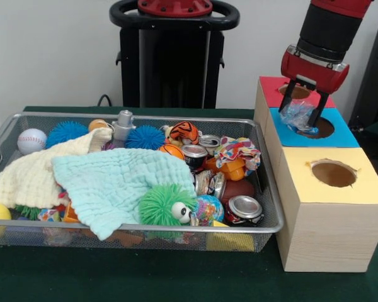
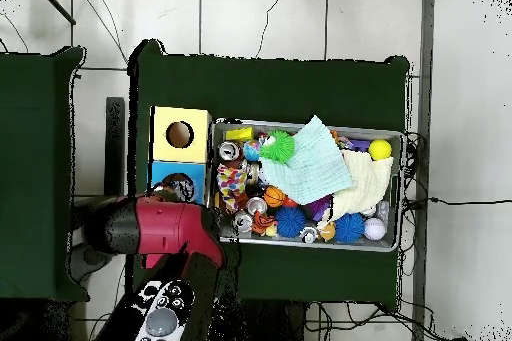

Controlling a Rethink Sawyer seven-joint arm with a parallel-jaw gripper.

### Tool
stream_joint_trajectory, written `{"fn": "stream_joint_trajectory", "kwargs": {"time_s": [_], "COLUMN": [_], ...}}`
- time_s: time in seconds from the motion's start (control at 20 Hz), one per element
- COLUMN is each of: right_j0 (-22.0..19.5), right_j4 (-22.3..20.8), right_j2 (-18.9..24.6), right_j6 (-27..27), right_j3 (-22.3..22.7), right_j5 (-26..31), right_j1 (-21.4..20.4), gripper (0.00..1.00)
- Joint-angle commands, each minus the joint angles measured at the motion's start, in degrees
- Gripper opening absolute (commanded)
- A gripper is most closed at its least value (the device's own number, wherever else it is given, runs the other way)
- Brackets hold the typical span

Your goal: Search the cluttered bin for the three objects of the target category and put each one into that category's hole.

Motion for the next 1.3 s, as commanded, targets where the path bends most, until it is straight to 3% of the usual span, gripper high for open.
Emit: {"fn": "stream_joint_trajectory", "kwargs": {"time_s": [0.05, 0.55, 1.3], "right_j0": [-6.5, -10.9, -10.4], "right_j4": [-6.3, -8.2, -11.3], "right_j2": [0.3, 1.9, 3.0], "right_j6": [-3.2, -3.6, -0.1], "right_j3": [-3.8, -5.0, -0.5], "right_j5": [5.5, 2.6, -1.3], "right_j1": [2.8, -0.6, -2.5], "gripper": [1.00, 1.00, 1.00]}}
